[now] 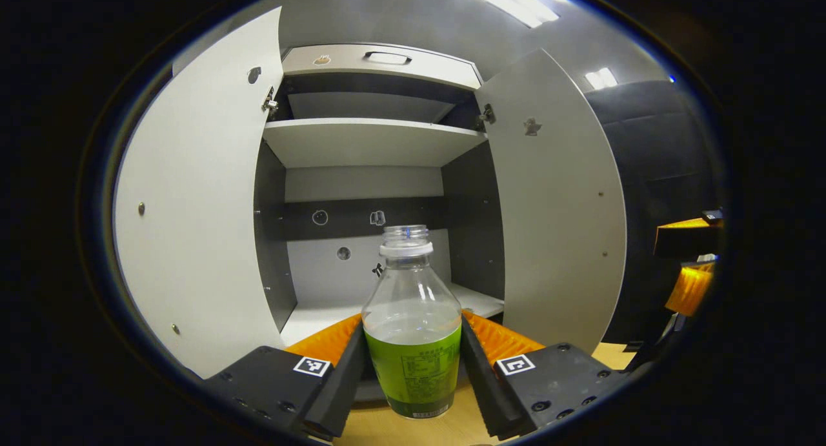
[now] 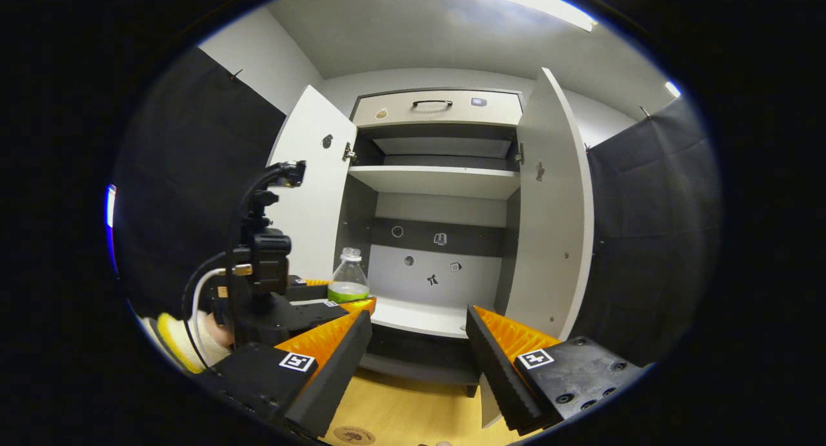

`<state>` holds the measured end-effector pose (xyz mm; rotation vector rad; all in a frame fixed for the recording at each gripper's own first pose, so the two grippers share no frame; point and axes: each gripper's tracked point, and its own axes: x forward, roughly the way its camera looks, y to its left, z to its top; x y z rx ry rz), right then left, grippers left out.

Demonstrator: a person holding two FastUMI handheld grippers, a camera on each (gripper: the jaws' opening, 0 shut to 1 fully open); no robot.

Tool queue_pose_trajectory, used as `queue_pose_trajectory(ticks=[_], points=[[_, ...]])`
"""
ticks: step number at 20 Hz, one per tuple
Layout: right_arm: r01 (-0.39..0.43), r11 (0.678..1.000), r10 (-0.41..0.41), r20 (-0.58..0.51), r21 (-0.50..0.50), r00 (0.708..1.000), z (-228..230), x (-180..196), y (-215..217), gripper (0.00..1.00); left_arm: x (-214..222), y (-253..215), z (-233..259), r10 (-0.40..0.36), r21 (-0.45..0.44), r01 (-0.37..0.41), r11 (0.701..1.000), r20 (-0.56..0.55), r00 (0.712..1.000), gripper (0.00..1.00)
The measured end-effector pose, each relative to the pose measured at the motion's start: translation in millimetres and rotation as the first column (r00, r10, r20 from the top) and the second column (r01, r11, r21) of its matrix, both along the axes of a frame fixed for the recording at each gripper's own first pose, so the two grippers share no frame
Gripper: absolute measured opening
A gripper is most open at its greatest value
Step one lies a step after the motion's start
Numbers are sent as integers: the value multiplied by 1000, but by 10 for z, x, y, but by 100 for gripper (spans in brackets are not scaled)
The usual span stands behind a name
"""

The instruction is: Grasp the bottle in the cabinet with the left hand and place it on the coaster, then close the right door with the right hand and the left door with the left hand.

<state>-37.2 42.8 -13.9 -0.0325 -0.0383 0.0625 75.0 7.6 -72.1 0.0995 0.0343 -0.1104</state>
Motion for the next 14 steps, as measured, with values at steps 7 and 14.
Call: queue_pose_trajectory(ticks=[7,14], points=[[65,998,-66,-36,-10,997,-108,-300,-134,98,-442,-68,-402,-10,-21,9,1000,-35,999,78],[30,999,-29,-75,12,997,-268,-364,-248,98,-766,-354,-951,-45,-24,43,999,-70,997,78]])
